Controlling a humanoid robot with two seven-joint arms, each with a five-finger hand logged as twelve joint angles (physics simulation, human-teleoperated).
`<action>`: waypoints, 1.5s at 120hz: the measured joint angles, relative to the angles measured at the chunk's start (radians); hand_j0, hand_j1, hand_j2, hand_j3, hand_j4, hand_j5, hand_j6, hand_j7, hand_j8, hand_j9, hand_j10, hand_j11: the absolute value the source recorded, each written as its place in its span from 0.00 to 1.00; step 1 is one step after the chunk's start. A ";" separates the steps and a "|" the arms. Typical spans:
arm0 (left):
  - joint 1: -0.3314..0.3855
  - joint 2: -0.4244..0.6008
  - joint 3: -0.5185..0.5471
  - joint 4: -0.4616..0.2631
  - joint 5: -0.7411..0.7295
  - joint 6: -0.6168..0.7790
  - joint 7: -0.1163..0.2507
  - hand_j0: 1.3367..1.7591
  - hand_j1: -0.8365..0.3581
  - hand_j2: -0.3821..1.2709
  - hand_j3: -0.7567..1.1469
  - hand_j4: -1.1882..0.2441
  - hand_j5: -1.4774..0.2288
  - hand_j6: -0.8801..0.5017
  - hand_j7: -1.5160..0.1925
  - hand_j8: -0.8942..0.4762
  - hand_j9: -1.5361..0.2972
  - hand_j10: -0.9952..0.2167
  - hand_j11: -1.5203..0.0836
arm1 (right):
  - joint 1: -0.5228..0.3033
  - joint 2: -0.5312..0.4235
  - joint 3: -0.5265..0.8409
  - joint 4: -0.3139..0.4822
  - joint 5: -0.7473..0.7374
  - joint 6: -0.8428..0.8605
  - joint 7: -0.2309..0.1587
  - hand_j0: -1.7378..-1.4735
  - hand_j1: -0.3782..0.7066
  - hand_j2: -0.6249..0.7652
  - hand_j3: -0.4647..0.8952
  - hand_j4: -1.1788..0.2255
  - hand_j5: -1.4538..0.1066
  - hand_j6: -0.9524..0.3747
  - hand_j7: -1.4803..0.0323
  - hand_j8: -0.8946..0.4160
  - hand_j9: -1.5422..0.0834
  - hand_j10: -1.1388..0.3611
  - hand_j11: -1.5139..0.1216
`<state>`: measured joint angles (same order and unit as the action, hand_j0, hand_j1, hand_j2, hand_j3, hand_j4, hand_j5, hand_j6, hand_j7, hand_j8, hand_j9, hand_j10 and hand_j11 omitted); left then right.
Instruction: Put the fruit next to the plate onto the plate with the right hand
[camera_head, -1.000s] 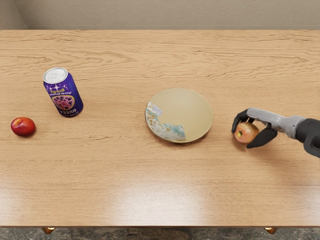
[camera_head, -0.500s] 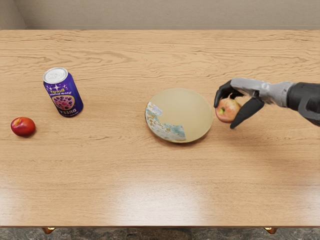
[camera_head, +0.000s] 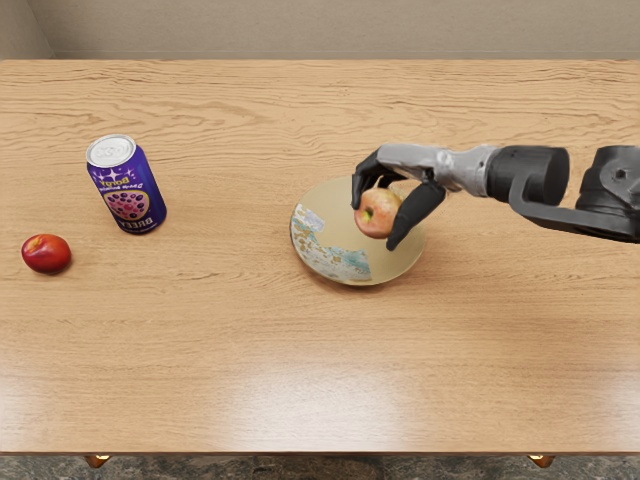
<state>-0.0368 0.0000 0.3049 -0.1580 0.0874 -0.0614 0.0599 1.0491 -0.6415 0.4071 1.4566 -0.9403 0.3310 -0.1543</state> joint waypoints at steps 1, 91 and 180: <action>0.000 0.000 0.000 0.000 0.000 0.000 0.000 0.76 0.75 0.26 0.40 0.66 0.68 0.46 0.70 0.47 0.66 0.62 0.75 | 0.000 0.006 0.000 -0.004 -0.004 0.000 0.000 0.32 0.53 0.71 0.34 0.34 0.28 0.41 0.35 0.46 0.33 0.51 0.33; 0.000 0.000 0.000 0.000 0.000 0.000 0.000 0.76 0.75 0.26 0.40 0.66 0.68 0.46 0.70 0.47 0.66 0.62 0.75 | -0.007 0.153 -0.025 -0.138 -0.103 -0.056 0.002 0.31 0.40 0.52 0.34 0.53 0.56 0.47 0.61 0.46 0.60 0.55 0.58; 0.000 0.000 0.000 0.000 0.000 0.000 0.000 0.76 0.75 0.26 0.40 0.66 0.68 0.46 0.70 0.47 0.66 0.62 0.75 | -0.065 -0.279 0.064 -0.265 0.844 0.277 0.026 0.30 0.08 0.45 0.34 0.80 0.89 0.68 0.93 0.65 0.91 0.73 0.88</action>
<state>-0.0368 0.0000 0.3049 -0.1580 0.0876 -0.0614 0.0597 0.9845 -0.9203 0.4714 1.1919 -0.0963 0.6078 -0.1281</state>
